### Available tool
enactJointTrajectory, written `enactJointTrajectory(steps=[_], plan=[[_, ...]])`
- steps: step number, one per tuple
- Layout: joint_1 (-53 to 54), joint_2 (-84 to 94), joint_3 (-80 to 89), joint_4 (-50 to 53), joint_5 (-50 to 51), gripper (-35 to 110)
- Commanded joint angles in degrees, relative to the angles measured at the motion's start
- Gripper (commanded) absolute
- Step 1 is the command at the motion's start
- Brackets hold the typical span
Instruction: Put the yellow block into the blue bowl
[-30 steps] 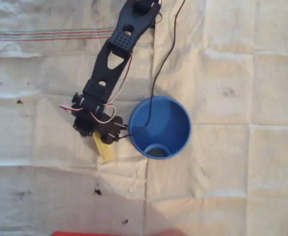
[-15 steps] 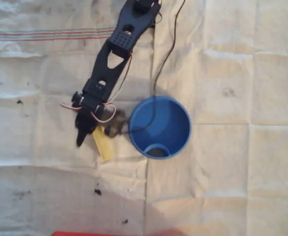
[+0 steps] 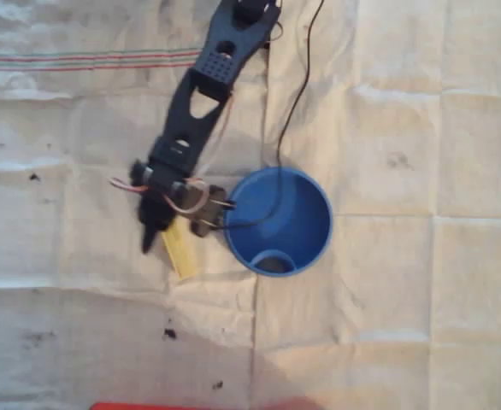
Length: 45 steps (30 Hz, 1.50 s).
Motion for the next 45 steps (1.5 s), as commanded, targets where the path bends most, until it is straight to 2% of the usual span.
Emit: enactJointTrajectory(steps=[1, 12, 22, 27, 32, 45], plan=[[-1.32, 12.74, -3.43, -0.26, 0.79, 44], [-2.46, 13.10, -3.34, -1.23, 1.85, 44], [-2.11, 13.01, -3.34, -1.23, 26.63, 44], [-2.11, 8.00, -3.25, -1.23, 34.37, 44], [-2.37, 2.55, -4.04, -2.29, 36.04, 44], [-3.08, 2.55, -4.04, -8.53, 36.12, 42]])
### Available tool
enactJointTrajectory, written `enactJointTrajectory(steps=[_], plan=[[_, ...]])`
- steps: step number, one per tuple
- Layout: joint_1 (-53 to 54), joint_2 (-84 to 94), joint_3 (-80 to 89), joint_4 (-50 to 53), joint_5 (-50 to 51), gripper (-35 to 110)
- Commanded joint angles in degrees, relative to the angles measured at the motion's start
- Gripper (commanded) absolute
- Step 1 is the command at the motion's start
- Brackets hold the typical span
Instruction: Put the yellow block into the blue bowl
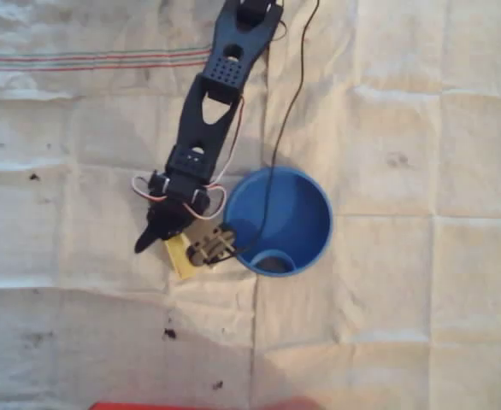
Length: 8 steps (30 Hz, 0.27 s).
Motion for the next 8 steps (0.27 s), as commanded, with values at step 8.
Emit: enactJointTrajectory(steps=[8], plan=[[-3.60, 3.43, -4.13, -1.14, 0.35, 8]])
